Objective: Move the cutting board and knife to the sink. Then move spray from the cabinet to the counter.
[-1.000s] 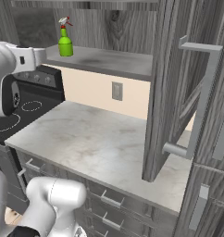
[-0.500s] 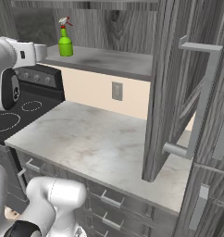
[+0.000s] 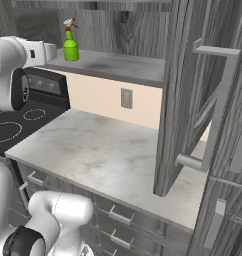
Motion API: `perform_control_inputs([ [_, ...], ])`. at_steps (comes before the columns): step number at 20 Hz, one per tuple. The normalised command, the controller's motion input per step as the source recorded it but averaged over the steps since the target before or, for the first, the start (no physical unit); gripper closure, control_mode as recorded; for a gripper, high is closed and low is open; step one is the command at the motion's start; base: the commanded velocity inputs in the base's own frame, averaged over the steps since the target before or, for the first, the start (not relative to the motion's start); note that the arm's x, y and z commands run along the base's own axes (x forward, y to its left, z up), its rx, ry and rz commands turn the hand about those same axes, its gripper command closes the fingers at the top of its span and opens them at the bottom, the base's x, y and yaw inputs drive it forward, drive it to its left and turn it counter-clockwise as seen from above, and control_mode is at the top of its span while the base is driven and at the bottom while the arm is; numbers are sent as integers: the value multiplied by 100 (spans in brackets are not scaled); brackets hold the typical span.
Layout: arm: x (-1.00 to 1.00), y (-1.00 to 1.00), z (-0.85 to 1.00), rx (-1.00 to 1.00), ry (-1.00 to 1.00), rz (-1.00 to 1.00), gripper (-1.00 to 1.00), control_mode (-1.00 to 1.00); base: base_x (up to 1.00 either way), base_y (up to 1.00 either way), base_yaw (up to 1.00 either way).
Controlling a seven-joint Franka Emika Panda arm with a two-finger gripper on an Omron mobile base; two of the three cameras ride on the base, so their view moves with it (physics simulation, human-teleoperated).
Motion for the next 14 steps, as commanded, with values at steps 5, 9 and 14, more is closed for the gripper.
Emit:
perform_control_inputs([
  [5,34,1,-3,-1,0,0,-100,-100,0,0,0],
  [9,27,3,-6,-2,0,0,-100,-100,0,0,0],
  [14,26,8,-1,-2,0,0,-100,-100,0,0,0],
])
